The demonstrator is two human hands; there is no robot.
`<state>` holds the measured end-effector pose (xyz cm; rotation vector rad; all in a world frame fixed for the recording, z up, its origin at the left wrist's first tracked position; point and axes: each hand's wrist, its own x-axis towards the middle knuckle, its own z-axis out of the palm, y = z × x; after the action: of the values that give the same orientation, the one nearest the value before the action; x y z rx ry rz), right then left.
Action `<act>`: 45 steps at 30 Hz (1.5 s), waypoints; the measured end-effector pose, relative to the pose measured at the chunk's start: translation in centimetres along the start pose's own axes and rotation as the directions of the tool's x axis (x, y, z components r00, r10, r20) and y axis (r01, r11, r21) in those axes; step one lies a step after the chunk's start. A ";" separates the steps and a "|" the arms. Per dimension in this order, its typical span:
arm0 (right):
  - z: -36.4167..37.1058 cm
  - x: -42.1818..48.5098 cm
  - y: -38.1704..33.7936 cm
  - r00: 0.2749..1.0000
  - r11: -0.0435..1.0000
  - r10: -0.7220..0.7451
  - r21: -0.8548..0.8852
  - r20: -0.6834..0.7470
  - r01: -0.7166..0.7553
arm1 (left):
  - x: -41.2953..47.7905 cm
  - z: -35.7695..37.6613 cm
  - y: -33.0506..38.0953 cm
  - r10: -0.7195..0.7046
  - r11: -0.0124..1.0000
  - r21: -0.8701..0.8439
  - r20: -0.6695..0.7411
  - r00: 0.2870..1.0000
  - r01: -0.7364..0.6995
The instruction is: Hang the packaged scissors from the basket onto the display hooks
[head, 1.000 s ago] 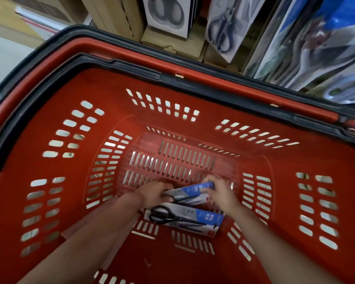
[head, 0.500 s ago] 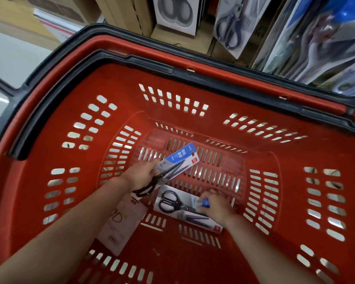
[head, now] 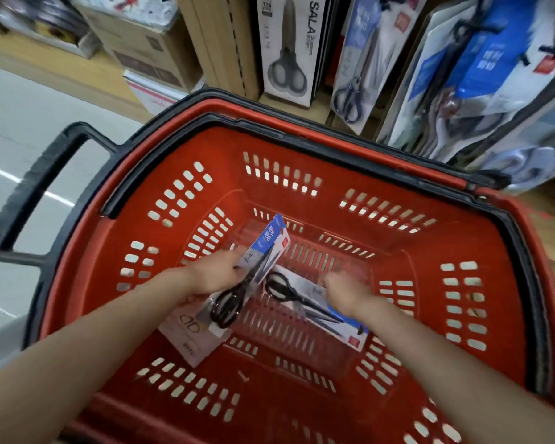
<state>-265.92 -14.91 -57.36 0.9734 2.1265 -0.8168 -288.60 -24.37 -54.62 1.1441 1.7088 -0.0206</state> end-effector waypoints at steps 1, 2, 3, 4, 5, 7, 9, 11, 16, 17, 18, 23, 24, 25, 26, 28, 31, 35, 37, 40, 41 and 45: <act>-1.4 -0.9 -0.2 1.000 0.999 0.009 -0.032 -0.028 -0.010 | -0.7 -0.1 0.3 -0.005 1.000 0.016 -0.045 0.999 0.006; -2.8 -1.9 -0.5 0.998 0.998 0.018 -0.052 -0.054 -0.020 | -1.5 -0.3 0.7 -0.007 1.000 0.026 -0.093 0.996 0.009; -3.8 -2.8 -0.7 0.996 0.998 0.019 -0.054 -0.084 -0.024 | -2.2 -0.4 1.1 -0.009 1.000 0.028 -0.139 0.990 0.013; -4.8 -3.8 -0.9 0.994 0.999 0.013 -0.046 -0.110 -0.019 | -3.0 -0.5 1.4 -0.012 1.000 0.024 -0.189 0.982 0.017; -5.5 -4.9 -1.0 0.991 0.999 0.003 -0.037 -0.134 -0.008 | -3.8 -0.6 1.6 -0.021 1.000 0.003 -0.238 0.971 0.022; -6.9 -7.2 -1.2 0.979 1.000 -0.016 0.011 -0.204 0.018 | -5.1 -0.9 1.7 -0.042 0.998 -0.065 -0.332 0.942 0.022; -7.8 -9.2 -1.2 0.961 0.990 -0.029 0.124 -0.276 0.066 | -6.3 -0.9 1.6 -0.065 0.988 -0.151 -0.395 0.916 0.005; -8.2 -10.7 -1.6 0.940 0.947 -0.034 0.290 -0.339 0.139 | -7.5 -0.6 2.0 -0.059 0.913 -0.395 -0.380 0.923 -0.104; -8.0 -12.7 -4.5 0.902 0.637 -0.015 0.691 -0.432 0.342 | -11.1 0.4 4.3 -0.044 0.566 -0.764 -0.403 0.914 -0.310; -7.8 -12.8 -5.2 0.901 0.578 -0.013 0.732 -0.434 0.360 | -11.6 0.6 4.6 -0.040 0.483 -0.801 -0.422 0.906 -0.352; -7.7 -12.8 -5.8 0.898 0.537 -0.005 0.756 -0.440 0.374 | -12.1 0.6 4.9 -0.044 0.397 -0.827 -0.451 0.892 -0.399; -7.7 -12.7 -9.3 0.890 0.428 0.012 0.807 -0.456 0.408 | -14.5 0.4 5.2 0.034 0.253 -0.809 -0.540 0.841 -0.530; -7.7 -12.6 -10.1 0.892 0.446 -0.006 0.797 -0.452 0.407 | -15.0 0.3 5.1 0.051 0.260 -0.809 -0.535 0.844 -0.528; -7.6 -12.7 -10.9 0.892 0.476 -0.024 0.779 -0.452 0.408 | -15.4 0.2 5.1 0.042 0.277 -0.798 -0.547 0.836 -0.535; -7.5 -12.6 -11.8 0.884 0.504 -0.042 0.754 -0.466 0.421 | -15.6 0.0 4.9 0.001 0.304 -0.777 -0.578 0.816 -0.550; -7.5 -12.6 -13.4 0.836 0.530 -0.071 0.689 -0.545 0.494 | -15.9 -0.8 4.5 -0.097 0.373 -0.728 -0.647 0.757 -0.575; -6.7 -11.8 -14.3 0.775 0.467 0.014 0.689 -0.632 0.554 | -16.6 -2.8 2.8 -0.133 0.475 -0.643 -0.727 0.674 -0.600; -2.9 -9.1 -14.3 0.848 0.554 -0.027 0.698 -0.530 0.454 | -18.3 -5.4 1.1 -0.084 0.549 -0.507 -0.825 0.559 -0.665; 0.0 -7.6 -15.1 0.928 0.676 -0.139 0.651 -0.347 0.345 | -18.8 -6.3 0.4 -0.064 0.579 -0.464 -0.846 0.530 -0.671; 2.7 -6.2 -17.2 0.964 0.738 -0.211 0.621 -0.161 0.265 | -19.3 -7.1 -0.4 -0.046 0.626 -0.431 -0.852 0.521 -0.650; 3.1 -5.9 -17.8 0.969 0.744 -0.219 0.623 -0.117 0.243 | -19.4 -7.2 -0.6 -0.048 0.638 -0.429 -0.851 0.523 -0.640; 3.4 -5.0 -18.9 0.968 0.879 -0.240 0.407 -0.069 0.247 | -19.6 -7.5 -1.1 -0.059 0.685 -0.424 -0.843 0.535 -0.593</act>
<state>-277.60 -29.45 -50.63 0.9253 2.1620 -1.4356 -294.56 -34.35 -37.12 0.8586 1.9615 1.4902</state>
